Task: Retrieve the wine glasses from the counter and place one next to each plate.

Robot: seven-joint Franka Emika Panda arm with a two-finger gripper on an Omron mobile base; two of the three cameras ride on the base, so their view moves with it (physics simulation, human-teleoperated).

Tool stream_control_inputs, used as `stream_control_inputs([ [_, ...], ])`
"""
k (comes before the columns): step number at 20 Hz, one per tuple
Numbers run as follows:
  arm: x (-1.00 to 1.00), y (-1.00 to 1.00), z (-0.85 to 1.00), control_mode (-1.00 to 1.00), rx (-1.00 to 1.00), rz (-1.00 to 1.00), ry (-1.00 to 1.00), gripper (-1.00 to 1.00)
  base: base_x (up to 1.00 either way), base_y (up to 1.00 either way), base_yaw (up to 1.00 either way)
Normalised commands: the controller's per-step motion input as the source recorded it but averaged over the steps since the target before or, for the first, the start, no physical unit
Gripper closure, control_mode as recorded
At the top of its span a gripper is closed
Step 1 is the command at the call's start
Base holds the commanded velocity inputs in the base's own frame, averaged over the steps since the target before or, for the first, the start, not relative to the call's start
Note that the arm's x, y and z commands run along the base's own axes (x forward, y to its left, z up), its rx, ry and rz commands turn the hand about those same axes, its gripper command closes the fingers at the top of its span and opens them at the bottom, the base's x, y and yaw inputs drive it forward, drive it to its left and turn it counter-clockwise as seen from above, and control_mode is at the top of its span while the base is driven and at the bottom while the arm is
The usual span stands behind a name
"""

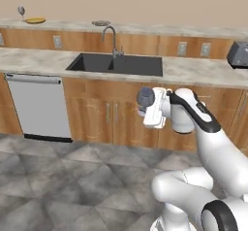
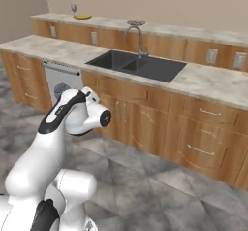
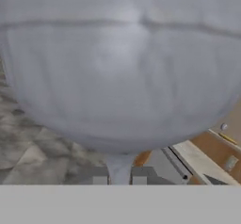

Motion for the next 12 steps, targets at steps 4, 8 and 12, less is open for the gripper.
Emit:
stream_control_inputs([
  [4, 0.00, 0.00, 0.00, 1.00, 0.00, 0.00, 0.00, 1.00, -0.10, 0.19, 0.49],
  [8, 0.00, 0.00, 0.00, 1.00, 0.00, 0.00, 0.00, 1.00, 0.00, 0.00, 0.43],
  [12, 0.00, 0.00, 0.00, 1.00, 0.00, 0.00, 0.00, 1.00, 0.07, 0.00, 0.40],
])
